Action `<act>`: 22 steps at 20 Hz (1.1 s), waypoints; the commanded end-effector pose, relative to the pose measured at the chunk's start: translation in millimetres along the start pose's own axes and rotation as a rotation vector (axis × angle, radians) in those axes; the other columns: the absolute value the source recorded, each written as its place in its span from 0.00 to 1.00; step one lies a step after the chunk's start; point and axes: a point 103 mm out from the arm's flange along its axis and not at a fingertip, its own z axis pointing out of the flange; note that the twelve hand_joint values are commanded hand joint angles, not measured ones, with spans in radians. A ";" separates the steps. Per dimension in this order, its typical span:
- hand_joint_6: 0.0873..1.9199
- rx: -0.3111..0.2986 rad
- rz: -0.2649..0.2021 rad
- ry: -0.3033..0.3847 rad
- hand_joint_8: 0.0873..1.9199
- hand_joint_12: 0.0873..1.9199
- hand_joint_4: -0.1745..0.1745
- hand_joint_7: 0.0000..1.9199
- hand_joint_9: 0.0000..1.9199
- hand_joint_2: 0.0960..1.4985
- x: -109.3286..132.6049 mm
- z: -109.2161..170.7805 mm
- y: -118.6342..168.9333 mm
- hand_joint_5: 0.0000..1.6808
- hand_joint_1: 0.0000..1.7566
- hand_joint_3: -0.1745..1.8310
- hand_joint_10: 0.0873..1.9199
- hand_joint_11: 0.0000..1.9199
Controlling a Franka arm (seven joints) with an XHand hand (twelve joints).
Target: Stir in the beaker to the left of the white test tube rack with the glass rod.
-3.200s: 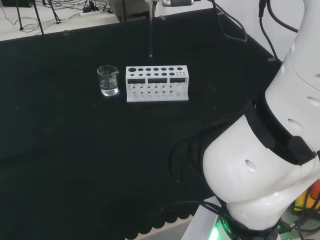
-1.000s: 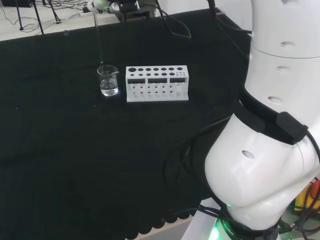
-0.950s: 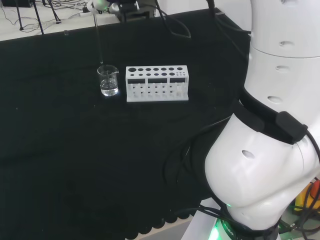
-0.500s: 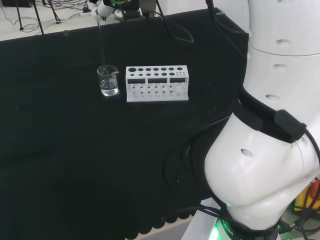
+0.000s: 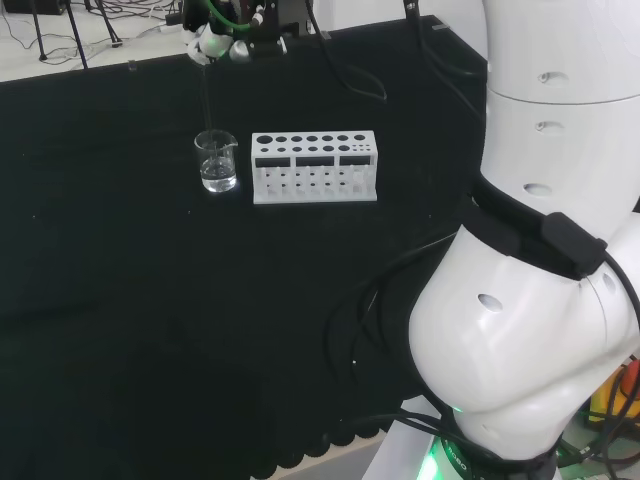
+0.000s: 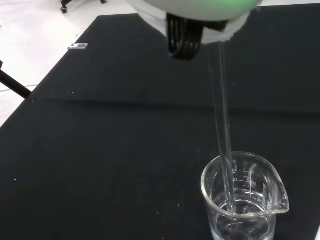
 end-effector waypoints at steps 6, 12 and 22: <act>0.26 0.035 -0.003 0.004 0.53 0.33 0.00 0.62 0.85 0.46 -4.9 24.1 13.3 0.69 0.75 0.39 0.40 0.84; 0.26 0.032 -0.010 0.006 0.53 0.33 0.00 0.62 0.85 0.46 -2.2 26.1 17.2 0.69 0.75 0.38 0.40 0.84; 0.25 0.011 0.022 0.003 0.53 0.33 0.00 0.62 0.85 0.47 -28.3 16.7 11.6 0.69 0.75 0.38 0.40 0.84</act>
